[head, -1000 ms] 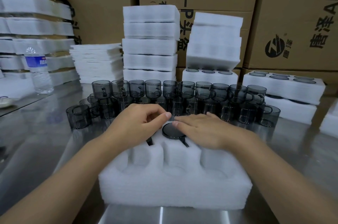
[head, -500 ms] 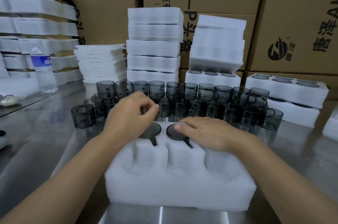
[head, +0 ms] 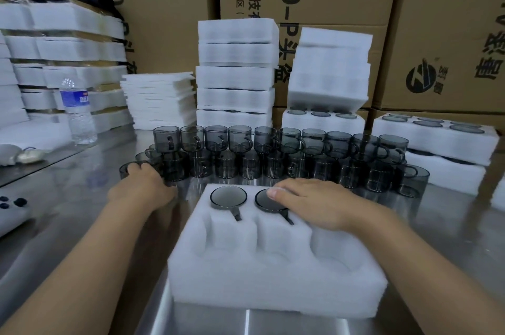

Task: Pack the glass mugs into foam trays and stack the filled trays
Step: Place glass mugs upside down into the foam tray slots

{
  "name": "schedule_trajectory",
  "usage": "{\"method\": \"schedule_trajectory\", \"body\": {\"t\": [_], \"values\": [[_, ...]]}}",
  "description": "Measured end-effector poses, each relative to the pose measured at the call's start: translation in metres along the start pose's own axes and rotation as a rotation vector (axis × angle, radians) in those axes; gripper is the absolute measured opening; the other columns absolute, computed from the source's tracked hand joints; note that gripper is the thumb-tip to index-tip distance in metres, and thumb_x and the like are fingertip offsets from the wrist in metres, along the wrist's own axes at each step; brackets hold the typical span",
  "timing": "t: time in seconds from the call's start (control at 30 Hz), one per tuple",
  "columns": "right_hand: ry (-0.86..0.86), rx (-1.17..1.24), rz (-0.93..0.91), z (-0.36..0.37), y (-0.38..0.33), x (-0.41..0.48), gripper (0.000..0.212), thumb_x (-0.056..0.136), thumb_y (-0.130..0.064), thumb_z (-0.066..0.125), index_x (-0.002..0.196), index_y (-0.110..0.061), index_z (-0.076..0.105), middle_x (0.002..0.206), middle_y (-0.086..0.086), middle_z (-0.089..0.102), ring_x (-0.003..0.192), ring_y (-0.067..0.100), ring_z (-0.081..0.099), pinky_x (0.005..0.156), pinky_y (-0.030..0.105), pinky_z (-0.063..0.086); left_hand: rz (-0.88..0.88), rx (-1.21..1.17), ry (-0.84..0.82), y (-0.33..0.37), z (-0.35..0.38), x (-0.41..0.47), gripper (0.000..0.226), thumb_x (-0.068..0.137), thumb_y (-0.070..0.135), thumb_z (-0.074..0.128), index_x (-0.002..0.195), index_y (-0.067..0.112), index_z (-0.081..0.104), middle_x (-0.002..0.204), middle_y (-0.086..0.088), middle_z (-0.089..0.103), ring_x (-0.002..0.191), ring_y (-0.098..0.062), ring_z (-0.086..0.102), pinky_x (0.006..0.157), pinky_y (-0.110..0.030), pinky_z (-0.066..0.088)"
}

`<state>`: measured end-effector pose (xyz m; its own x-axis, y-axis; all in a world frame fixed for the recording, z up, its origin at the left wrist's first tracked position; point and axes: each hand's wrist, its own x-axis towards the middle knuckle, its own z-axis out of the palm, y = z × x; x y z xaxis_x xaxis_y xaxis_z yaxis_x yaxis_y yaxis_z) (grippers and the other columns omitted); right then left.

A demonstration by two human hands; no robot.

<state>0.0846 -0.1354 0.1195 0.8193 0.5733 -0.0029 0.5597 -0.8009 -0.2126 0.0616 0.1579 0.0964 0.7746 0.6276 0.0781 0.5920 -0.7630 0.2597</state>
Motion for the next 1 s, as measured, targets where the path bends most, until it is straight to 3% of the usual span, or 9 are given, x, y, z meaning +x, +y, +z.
{"method": "schedule_trajectory", "body": {"t": [0.13, 0.33, 0.5, 0.73, 1.0], "values": [[0.006, 0.009, 0.000, 0.001, 0.002, 0.001, 0.057, 0.090, -0.070, 0.016, 0.132, -0.042, 0.043, 0.143, -0.014, 0.043, 0.132, 0.013, 0.037, 0.101, 0.035, 0.029, 0.032, 0.063, 0.028, 0.004, -0.001, -0.002, 0.068, 0.088, 0.047, 0.056, 0.136, 0.003, 0.034, 0.141, -0.014, 0.034, 0.123, -0.035, 0.046, 0.093, -0.041, 0.043], [0.006, 0.015, -0.001, 0.002, 0.002, 0.002, 0.057, 0.089, -0.070, 0.017, 0.132, -0.042, 0.044, 0.142, -0.014, 0.045, 0.131, 0.014, 0.039, 0.100, 0.035, 0.030, 0.061, 0.182, -0.023, 0.004, -0.008, -0.005, 0.032, 0.096, 0.026, 0.047, 0.118, 0.004, 0.055, 0.117, -0.014, 0.059, 0.105, -0.032, 0.058, 0.091, -0.039, 0.049], [-0.022, -0.008, 0.011, 0.001, 0.001, 0.002, 0.058, 0.089, -0.071, 0.017, 0.132, -0.041, 0.042, 0.140, -0.011, 0.045, 0.131, 0.015, 0.038, 0.102, 0.036, 0.028, 0.103, 0.175, 0.102, 0.015, -0.018, -0.023, 0.005, 0.088, 0.012, 0.048, 0.089, 0.013, 0.052, 0.084, -0.006, 0.051, 0.084, -0.029, 0.051, 0.074, -0.034, 0.043], [-0.038, -0.008, 0.018, -0.001, 0.000, 0.002, 0.060, 0.088, -0.071, 0.016, 0.132, -0.039, 0.042, 0.137, -0.009, 0.046, 0.131, 0.017, 0.037, 0.100, 0.037, 0.026, 0.250, 0.086, 0.326, 0.038, -0.018, -0.051, 0.013, 0.094, 0.024, 0.046, 0.098, 0.016, 0.055, 0.105, -0.007, 0.063, 0.089, -0.030, 0.056, 0.066, -0.032, 0.034], [0.008, 0.002, 0.014, 0.000, 0.001, 0.001, 0.057, 0.089, -0.071, 0.021, 0.127, -0.038, 0.047, 0.135, -0.010, 0.050, 0.125, 0.016, 0.043, 0.090, 0.033, 0.030, 0.637, -0.234, 0.551, 0.055, -0.011, -0.071, 0.015, 0.092, 0.036, 0.050, 0.098, 0.025, 0.058, 0.099, 0.007, 0.065, 0.088, -0.025, 0.061, 0.062, -0.030, 0.033]]}}
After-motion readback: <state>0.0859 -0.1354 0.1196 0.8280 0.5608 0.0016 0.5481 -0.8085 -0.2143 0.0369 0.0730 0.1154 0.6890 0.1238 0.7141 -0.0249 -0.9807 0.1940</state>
